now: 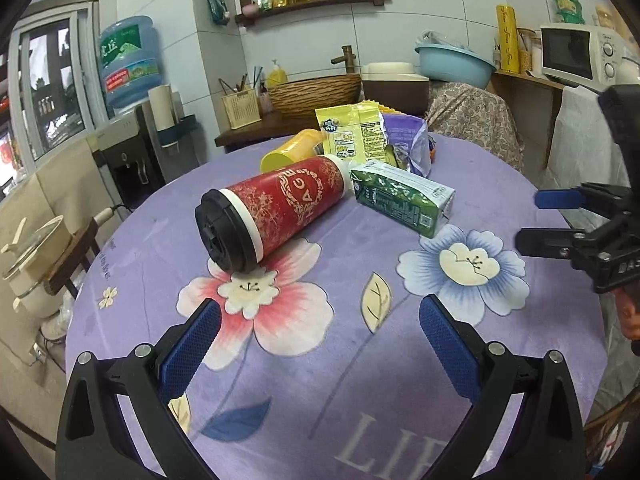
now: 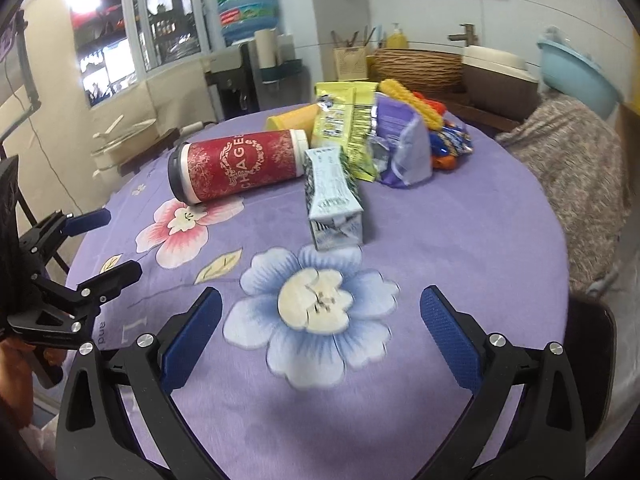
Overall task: Collect trash
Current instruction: 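Grasp the green milk carton with the right tool while the left tool moves toward the red cup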
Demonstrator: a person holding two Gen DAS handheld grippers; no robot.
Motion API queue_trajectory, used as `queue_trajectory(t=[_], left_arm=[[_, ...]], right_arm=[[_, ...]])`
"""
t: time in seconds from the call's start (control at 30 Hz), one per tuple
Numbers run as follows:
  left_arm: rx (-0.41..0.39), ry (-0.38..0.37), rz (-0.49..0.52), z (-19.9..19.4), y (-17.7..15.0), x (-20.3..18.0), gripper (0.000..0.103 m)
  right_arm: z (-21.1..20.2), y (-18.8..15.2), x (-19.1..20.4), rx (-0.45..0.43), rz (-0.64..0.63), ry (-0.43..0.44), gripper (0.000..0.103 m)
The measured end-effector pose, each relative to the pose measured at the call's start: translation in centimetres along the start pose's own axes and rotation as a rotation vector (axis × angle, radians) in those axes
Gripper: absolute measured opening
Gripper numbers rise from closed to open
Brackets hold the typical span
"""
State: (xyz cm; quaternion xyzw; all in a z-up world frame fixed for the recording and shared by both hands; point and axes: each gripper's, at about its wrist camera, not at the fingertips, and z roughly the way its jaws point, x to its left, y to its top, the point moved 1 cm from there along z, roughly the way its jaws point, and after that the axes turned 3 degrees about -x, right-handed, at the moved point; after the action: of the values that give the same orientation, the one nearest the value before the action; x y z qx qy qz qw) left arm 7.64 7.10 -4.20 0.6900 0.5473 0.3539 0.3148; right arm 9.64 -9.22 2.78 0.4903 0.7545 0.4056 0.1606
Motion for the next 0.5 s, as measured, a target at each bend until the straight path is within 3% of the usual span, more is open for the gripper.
queue_trajectory(t=[0.27, 0.4, 0.5], left_arm=[[0.052, -0.025, 0.02, 2.8, 3.3, 2.2, 0.098], [0.075, -0.006, 0.104, 4.5, 4.9, 2.6, 0.098], [0.113, 0.005, 0.175, 6.1, 6.1, 2.8, 0.098]], right_arm=[[8.3, 5.6, 0.8, 0.142, -0.095, -0.012, 0.094], [12.1, 8.3, -0.6, 0.228, -0.021, 0.014, 0.085], [14.3, 9.2, -0.4, 0.294, -0.054, -0.018, 0.082]])
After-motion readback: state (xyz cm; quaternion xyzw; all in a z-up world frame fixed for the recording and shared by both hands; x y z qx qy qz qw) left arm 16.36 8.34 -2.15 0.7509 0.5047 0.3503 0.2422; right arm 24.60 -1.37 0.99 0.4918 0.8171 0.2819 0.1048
